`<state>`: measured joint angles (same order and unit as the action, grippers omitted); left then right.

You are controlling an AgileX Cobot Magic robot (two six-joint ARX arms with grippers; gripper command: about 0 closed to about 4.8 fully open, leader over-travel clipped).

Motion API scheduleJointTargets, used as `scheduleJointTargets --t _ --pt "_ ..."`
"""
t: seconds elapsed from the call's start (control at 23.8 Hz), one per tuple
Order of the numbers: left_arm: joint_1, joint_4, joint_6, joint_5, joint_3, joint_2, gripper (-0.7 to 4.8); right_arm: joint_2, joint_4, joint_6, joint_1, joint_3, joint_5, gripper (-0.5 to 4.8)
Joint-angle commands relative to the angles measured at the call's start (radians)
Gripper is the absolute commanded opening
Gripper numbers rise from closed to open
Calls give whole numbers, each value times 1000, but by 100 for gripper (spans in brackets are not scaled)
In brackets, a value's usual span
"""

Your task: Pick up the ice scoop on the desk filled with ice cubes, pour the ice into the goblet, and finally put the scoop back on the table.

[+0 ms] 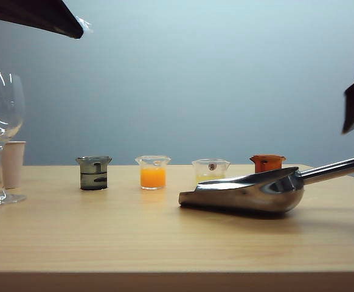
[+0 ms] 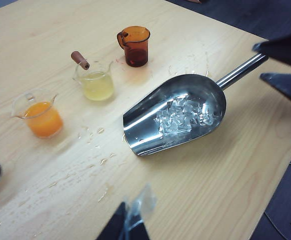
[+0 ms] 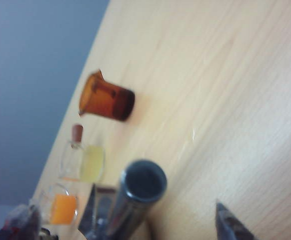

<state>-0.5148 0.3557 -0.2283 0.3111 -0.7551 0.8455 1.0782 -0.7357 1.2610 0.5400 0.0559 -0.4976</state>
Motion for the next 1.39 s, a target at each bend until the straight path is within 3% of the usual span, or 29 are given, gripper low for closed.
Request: scheduleJointTargets --t 0.04,0.29,0.38,0.5,0.67,0.71,0.76,0.88,1.01,1.13,1.22,1.39 --pt "1 -2 -1 -1 -3 -2 -6 207 -271 0 0 35 2 461" --pt "1 68 -1 0 -3 -2 -5 580 -661 7 0 113 -25 430" --pt "1 77 -1 0 -3 -2 -6 605 -671 8 0 109 -32 412" --pt "1 75 -4 -2 -3 -2 -5 605 -660 8 0 108 -41 341" --pt "1 73 -5 -4 -3 -2 -6 605 -660 9 0 108 -68 124" --pt "1 73 -5 -4 -3 -2 -6 605 -657 8 0 108 -85 41" --pt "1 73 -5 -4 -3 -2 -5 605 -651 9 0 108 -95 22" --pt "1 77 -5 -4 -3 -2 -5 606 -616 13 -5 110 -159 17" --pt "1 77 -5 -4 -3 -2 -5 606 -568 84 -20 112 -126 -9" --pt "1 75 -8 -9 -3 -3 -6 606 -560 161 -31 122 -37 -9" --pt "1 76 -4 -65 -4 -22 -5 605 -562 205 -37 149 108 -9" --pt "2 78 2 -96 -4 -68 -6 605 -571 210 -37 179 169 -9"
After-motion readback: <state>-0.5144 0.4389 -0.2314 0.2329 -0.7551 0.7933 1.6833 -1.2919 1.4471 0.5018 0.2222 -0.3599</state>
